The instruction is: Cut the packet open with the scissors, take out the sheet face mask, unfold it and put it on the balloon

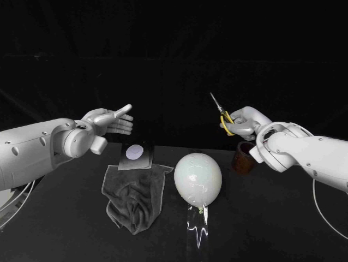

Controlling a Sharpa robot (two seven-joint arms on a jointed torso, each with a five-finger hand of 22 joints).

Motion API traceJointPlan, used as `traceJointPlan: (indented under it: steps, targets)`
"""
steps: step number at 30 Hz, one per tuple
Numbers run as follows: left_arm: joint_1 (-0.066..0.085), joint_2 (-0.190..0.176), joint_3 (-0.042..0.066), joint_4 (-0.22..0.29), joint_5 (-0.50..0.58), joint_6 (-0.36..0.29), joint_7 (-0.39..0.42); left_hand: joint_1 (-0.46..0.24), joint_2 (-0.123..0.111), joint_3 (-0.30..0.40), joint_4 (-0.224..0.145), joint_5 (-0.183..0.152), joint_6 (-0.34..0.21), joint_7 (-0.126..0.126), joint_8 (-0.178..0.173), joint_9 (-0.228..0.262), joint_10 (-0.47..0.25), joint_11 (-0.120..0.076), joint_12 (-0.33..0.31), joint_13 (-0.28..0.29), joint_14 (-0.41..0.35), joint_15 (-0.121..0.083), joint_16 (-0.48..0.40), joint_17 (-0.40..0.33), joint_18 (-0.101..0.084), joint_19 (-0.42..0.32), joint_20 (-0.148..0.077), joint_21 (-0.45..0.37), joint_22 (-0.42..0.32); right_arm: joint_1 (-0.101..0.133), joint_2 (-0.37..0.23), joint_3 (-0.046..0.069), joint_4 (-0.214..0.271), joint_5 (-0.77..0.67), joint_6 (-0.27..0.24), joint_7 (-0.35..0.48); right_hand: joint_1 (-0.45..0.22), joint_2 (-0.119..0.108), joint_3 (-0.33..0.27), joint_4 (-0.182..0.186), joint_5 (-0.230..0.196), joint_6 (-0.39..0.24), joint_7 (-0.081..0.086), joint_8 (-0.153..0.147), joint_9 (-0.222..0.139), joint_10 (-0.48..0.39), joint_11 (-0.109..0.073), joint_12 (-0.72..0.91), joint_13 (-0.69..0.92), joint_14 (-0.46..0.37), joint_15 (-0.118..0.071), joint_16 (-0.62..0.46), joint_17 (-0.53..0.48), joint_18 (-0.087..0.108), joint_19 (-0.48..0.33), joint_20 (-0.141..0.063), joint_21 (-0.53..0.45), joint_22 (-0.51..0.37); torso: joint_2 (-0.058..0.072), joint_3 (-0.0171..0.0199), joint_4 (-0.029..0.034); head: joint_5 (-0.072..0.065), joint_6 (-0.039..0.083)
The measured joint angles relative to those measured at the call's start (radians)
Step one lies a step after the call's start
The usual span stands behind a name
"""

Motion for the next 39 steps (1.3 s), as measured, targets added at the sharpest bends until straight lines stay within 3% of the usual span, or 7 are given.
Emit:
traceJointPlan:
  steps: [4,11,14,15,27,31,39]
  targets:
    - [-0.011,-0.01,0.0,0.019,0.012,-0.009,0.012,-0.002,0.021,0.013,0.0,0.0,0.001,0.001,0.001,0.001,0.0,0.0,0.002,0.0,0.003,-0.003,0.004,-0.002,0.0,0.0,0.0,0.0,-0.001,0.001,-0.057,-0.001,0.047,0.162,-0.036,0.051,0.004,-0.004,0.0,0.0,0.0,0.056,-0.048,0.031,0.001,0.0,0.0,0.178,0.257,0.017,-0.018,0.102,0.133,0.0,0.035,-0.021,0.039,0.0,-0.001,0.0,0.0,-0.015,0.007]
    - [-0.034,-0.018,-0.001,0.041,0.026,-0.018,0.026,0.004,0.048,0.025,-0.001,0.0,0.001,0.001,0.005,0.001,0.0,0.0,0.012,0.0,0.01,-0.003,0.008,-0.004,0.0,0.007,0.0,0.0,-0.003,-0.001,-0.157,-0.007,0.164,0.432,-0.146,0.134,-0.028,-0.048,-0.069,0.199,0.001,0.124,-0.026,0.234,0.139,0.03,-0.029,0.232,0.46,0.016,-0.07,0.314,0.301,-0.001,0.017,-0.069,0.021,0.0,-0.002,0.0012,-0.0019,-0.04,0.015]
    - [-0.042,-0.021,0.0,0.047,0.029,-0.02,0.031,0.015,0.059,0.03,-0.002,0.0,0.004,-0.002,0.005,0.001,0.0,0.0,0.016,0.0,0.01,-0.003,0.008,-0.005,0.0,0.007,0.0,0.0,-0.004,-0.006,-0.194,-0.011,0.206,0.501,-0.177,0.148,-0.068,-0.078,-0.112,0.273,0.01,0.143,-0.045,0.524,0.455,0.066,-0.065,0.26,0.46,0.019,-0.09,0.368,0.302,-0.001,0.02,-0.079,0.021,0.0,-0.002,0.0015,-0.0025,-0.054,0.02]
    - [-0.045,-0.023,-0.001,0.05,0.03,-0.02,0.033,0.016,0.06,0.033,-0.003,0.0,0.004,-0.002,0.005,0.001,0.0,0.0,0.016,0.0,0.01,-0.003,0.008,-0.006,0.0,0.007,0.0,0.0,-0.004,-0.009,-0.207,-0.013,0.221,0.524,-0.186,0.151,-0.087,-0.07,-0.142,0.275,0.008,0.147,-0.048,0.538,0.58,0.072,-0.072,0.264,0.46,0.021,-0.093,0.374,0.302,-0.001,0.02,-0.079,0.021,0.0,-0.002,0.002,-0.0025,-0.058,0.02]
    - [-0.065,-0.048,-0.001,0.087,0.036,-0.023,0.046,0.048,0.092,0.036,-0.007,0.0,0.008,0.002,0.012,0.001,0.0,0.0,0.025,0.0,0.01,-0.003,0.014,-0.01,-0.001,0.014,0.0,0.0,-0.007,-0.055,-0.318,-0.021,0.369,0.647,-0.199,0.152,-0.152,0.005,-0.217,0.277,0.004,0.133,-0.083,0.527,0.588,0.084,-0.084,0.295,0.461,0.02,-0.111,0.331,0.302,-0.009,0.047,-0.133,0.047,0.0,-0.002,0.0025,-0.0018,-0.072,0.013]
    - [-0.069,-0.055,-0.001,0.094,0.031,-0.023,0.052,0.074,0.11,0.039,-0.01,0.0,0.014,0.003,0.016,0.002,0.004,-0.003,0.031,0.0,0.014,-0.007,0.018,-0.012,-0.001,0.014,0.0,-0.001,-0.009,-0.073,-0.351,-0.023,0.416,0.694,-0.186,0.156,-0.123,-0.024,-0.164,0.225,0.004,0.073,-0.13,0.271,0.402,0.084,-0.084,0.295,0.465,0.02,-0.098,0.26,0.302,-0.009,0.012,-0.103,-0.001,0.0,-0.001,0.0025,-0.001,-0.047,0.005]
    - [-0.099,-0.06,-0.001,0.096,-0.06,-0.029,0.091,0.354,0.105,0.096,-0.111,0.0,0.035,-0.004,0.018,-0.004,-0.002,-0.023,0.026,-0.006,0.023,-0.016,0.018,-0.022,-0.001,0.016,-0.002,-0.007,-0.014,-0.095,-0.401,-0.028,0.489,0.758,-0.164,0.175,-0.01,-0.018,-0.07,0.131,0.0,-0.02,-0.04,0.049,0.276,0.059,-0.059,0.18,0.276,0.002,-0.025,0.032,0.095,0.022,-0.064,-0.043,-0.126,-0.031,-0.001,0.0015,-0.0004,0.003,-0.011]
